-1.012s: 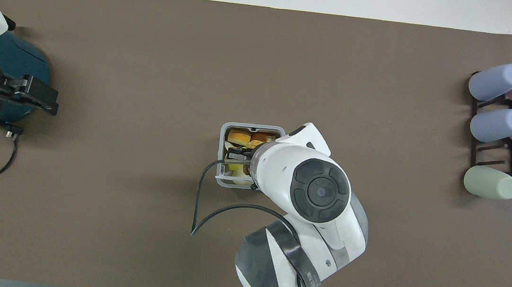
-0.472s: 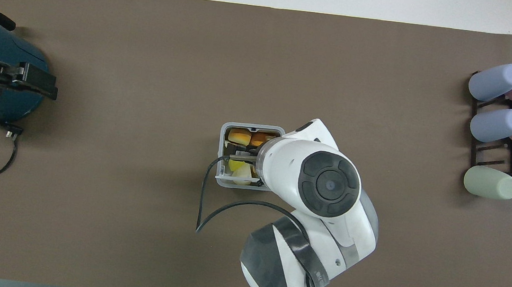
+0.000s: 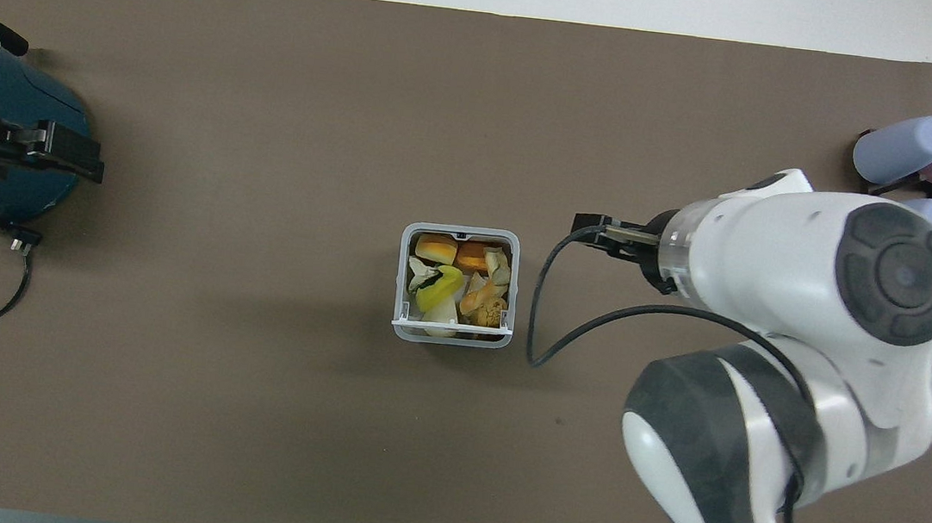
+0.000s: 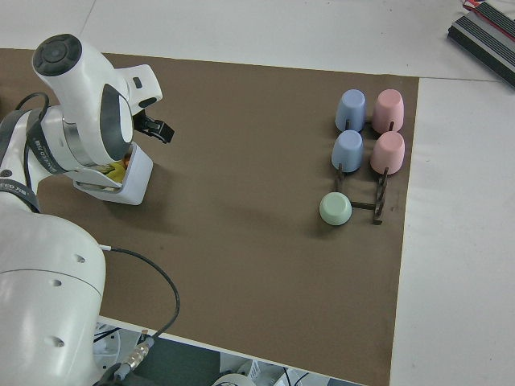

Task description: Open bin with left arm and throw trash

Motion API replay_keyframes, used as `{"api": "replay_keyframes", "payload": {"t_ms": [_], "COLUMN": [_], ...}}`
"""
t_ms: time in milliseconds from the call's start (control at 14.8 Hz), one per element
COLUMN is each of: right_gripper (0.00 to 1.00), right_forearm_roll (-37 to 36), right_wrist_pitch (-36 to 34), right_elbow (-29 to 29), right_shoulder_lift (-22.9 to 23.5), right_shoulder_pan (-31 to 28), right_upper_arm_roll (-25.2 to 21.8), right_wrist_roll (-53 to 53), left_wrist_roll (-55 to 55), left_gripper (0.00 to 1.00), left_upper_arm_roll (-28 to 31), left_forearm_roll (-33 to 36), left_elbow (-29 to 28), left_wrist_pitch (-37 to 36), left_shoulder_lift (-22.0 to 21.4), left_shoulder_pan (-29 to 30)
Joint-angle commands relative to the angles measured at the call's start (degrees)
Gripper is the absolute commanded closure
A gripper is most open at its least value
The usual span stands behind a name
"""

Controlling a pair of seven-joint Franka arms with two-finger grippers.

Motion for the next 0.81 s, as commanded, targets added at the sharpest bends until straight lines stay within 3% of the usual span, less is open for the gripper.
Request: {"api": "replay_keyframes", "payload": {"t_ms": [0,540,742], "right_gripper": [0.0,0.0,0.0], "right_forearm_roll": [-0.78,-4.73,-4.73], "right_wrist_pitch": [-3.95,-12.04,-17.03], "right_elbow": [-0.51,-0.07,4.05], "right_shoulder_lift": [-2.13,-5.56,-4.95], "right_shoulder_pan": [-5.71,-14.33,-16.8], "right_upper_arm_roll": [0.72,0.64,0.64], "right_wrist_roll": [-5.64,-13.3,-13.74], "left_wrist_roll": [0.18,0.27,0.1], "left_gripper": [0.0,0.0,0.0], "left_upper_arm_roll": [-0.73,-0.64,-0.73], "left_forearm_roll": [0.82,0.73,0.64], "left_elbow": [-1.54,0.57,0.48], "left_wrist_pitch": [-2.1,-5.62,-5.18], "left_shoulder_lift": [-2.04,-2.31,-2.31], "left_shoulder_pan": [1.59,0.09,0.44]}}
